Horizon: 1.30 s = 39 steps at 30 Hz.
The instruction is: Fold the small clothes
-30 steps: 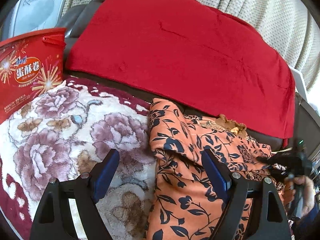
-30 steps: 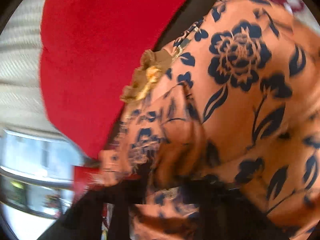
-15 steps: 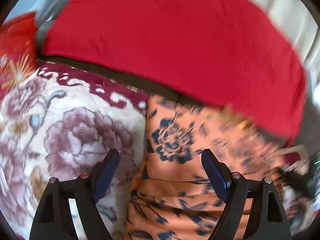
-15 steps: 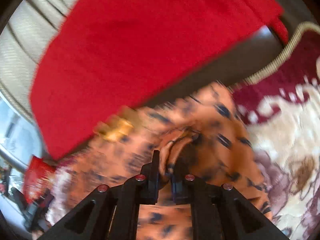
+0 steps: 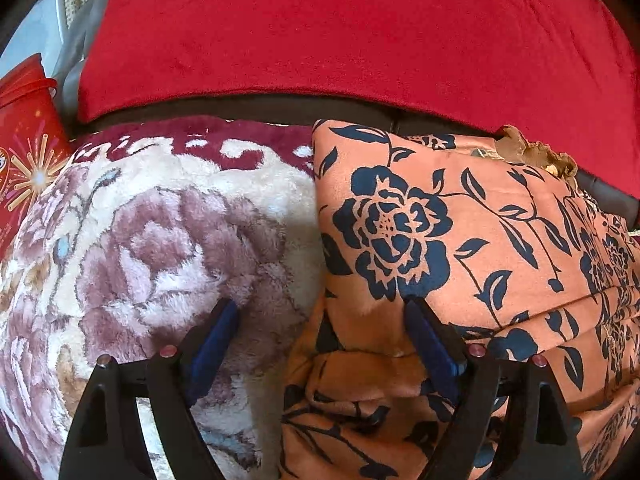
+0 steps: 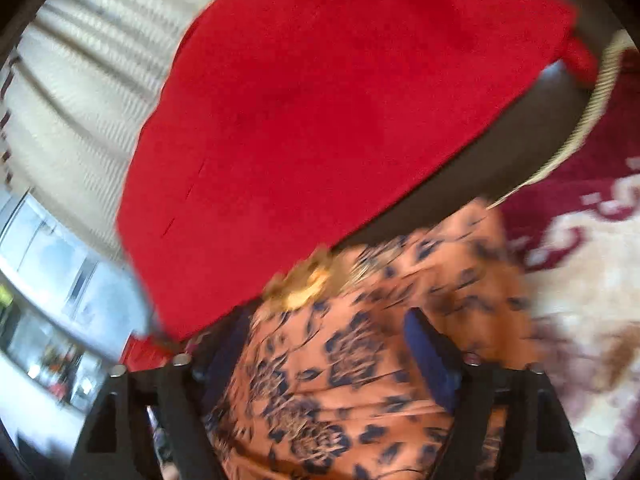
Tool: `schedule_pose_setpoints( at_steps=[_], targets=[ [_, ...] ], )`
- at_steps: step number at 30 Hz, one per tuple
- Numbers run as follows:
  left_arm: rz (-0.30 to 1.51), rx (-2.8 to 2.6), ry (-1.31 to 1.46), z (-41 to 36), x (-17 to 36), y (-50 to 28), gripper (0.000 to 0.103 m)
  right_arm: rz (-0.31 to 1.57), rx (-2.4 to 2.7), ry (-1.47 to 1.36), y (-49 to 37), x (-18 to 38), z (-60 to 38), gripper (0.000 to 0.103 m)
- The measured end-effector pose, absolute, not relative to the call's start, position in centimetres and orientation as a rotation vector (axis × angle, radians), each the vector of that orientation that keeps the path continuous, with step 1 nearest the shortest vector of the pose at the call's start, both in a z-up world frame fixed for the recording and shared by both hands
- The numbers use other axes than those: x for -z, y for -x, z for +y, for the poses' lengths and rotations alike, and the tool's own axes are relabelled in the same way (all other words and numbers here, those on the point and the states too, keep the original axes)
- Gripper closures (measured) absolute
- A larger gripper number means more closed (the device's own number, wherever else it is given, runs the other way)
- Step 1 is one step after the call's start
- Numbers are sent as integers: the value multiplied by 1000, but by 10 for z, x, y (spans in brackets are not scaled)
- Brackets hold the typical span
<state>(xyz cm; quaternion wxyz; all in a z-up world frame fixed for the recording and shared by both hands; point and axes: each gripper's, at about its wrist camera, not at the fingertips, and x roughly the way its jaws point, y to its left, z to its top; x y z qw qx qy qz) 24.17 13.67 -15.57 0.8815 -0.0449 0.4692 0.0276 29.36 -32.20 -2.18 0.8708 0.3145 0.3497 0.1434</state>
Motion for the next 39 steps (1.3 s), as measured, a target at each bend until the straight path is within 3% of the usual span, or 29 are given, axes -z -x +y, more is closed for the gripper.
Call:
schedule_pose_setpoints(
  at_steps=[2, 3, 9, 15, 16, 18, 23, 26, 28, 29, 30, 32, 35, 38, 39],
  targets=[
    [976, -48, 90, 137, 155, -241, 16, 852, -300, -696, -316, 51, -325, 18],
    [976, -43, 86, 138, 156, -241, 16, 927, -222, -725, -324, 70, -333, 26],
    [943, -45, 56, 136, 160, -242, 14, 797, -170, -792, -309, 54, -366, 24],
    [930, -31, 62, 137, 160, -240, 14, 956, -237, -865, -351, 85, -366, 28],
    [927, -28, 62, 138, 160, -241, 14, 956, -250, -836, -354, 81, -361, 34],
    [918, -23, 62, 138, 160, -240, 13, 946, -292, -737, -360, 66, -345, 95],
    [911, -21, 59, 139, 160, -239, 13, 745, -151, -331, -335, 13, -307, 95],
    [910, -14, 60, 139, 160, -238, 13, 932, -30, -164, -355, 60, -298, 85],
    [910, -12, 59, 140, 160, -239, 13, 900, -48, -267, -344, 69, -314, 82],
    [910, -14, 55, 139, 160, -239, 12, 873, -38, -341, -335, 63, -322, 74],
    [909, -18, 52, 139, 161, -239, 12, 860, -27, -370, -330, 58, -326, 52],
    [906, -19, 49, 138, 160, -239, 12, 800, -26, -411, -317, 41, -332, 29],
    [907, -20, 48, 137, 160, -238, 12, 717, -166, -504, -306, 23, -324, 28],
    [913, -18, 50, 137, 159, -240, 12, 812, -328, -585, -319, 51, -312, 16],
    [917, -17, 53, 138, 157, -239, 12, 908, -304, -596, -328, 70, -312, 27]
  ],
)
